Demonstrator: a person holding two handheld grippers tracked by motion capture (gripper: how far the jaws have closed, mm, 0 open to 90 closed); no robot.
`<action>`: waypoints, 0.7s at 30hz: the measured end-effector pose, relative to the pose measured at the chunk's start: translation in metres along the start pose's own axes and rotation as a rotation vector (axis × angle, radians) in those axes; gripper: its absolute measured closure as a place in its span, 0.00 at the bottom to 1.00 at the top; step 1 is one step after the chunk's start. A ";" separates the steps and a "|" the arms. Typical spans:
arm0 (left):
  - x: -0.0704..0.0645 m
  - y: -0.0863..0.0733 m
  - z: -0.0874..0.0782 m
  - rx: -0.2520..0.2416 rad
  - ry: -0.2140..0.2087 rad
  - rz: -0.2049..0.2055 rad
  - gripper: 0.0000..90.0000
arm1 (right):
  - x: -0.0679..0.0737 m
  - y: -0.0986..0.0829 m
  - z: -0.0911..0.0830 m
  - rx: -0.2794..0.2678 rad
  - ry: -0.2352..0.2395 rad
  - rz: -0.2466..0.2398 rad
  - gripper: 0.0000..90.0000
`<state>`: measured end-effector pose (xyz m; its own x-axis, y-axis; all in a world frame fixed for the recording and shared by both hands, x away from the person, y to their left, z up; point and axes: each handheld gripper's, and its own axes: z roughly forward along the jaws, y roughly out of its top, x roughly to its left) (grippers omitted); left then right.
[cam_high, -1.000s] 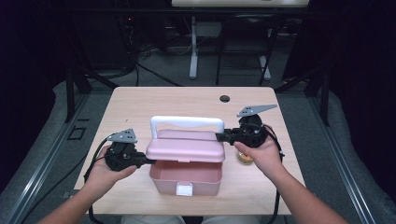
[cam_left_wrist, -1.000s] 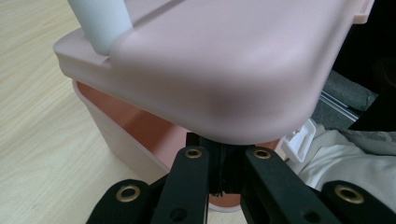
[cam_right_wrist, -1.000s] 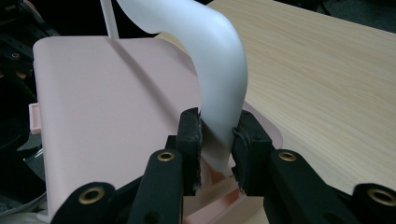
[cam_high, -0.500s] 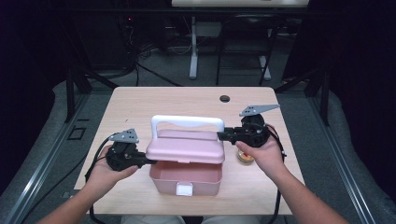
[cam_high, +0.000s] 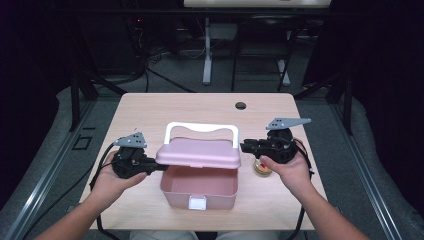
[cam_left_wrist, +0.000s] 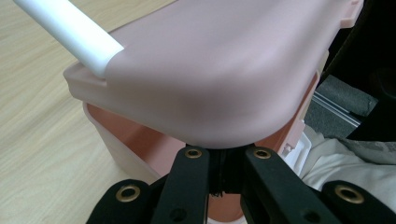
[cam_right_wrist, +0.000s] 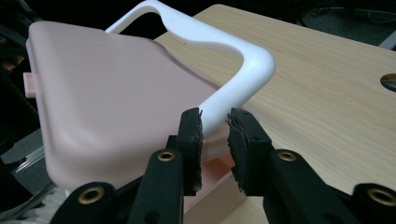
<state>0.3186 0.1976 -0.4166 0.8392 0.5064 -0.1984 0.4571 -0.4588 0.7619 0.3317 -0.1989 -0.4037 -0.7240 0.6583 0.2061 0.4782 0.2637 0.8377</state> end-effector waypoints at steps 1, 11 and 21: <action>0.000 0.001 0.000 -0.002 -0.001 -0.002 1.00 | 0.000 -0.002 0.000 0.000 -0.002 0.000 0.83; 0.004 0.009 -0.003 -0.010 0.001 -0.018 1.00 | -0.003 -0.021 0.002 0.003 -0.011 0.014 0.85; 0.007 0.018 -0.005 -0.011 0.004 -0.028 1.00 | 0.012 -0.039 0.010 0.016 0.006 -0.035 0.89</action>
<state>0.3316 0.1966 -0.4013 0.8248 0.5221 -0.2169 0.4768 -0.4362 0.7632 0.3096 -0.1938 -0.4389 -0.7434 0.6443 0.1796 0.4603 0.2980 0.8362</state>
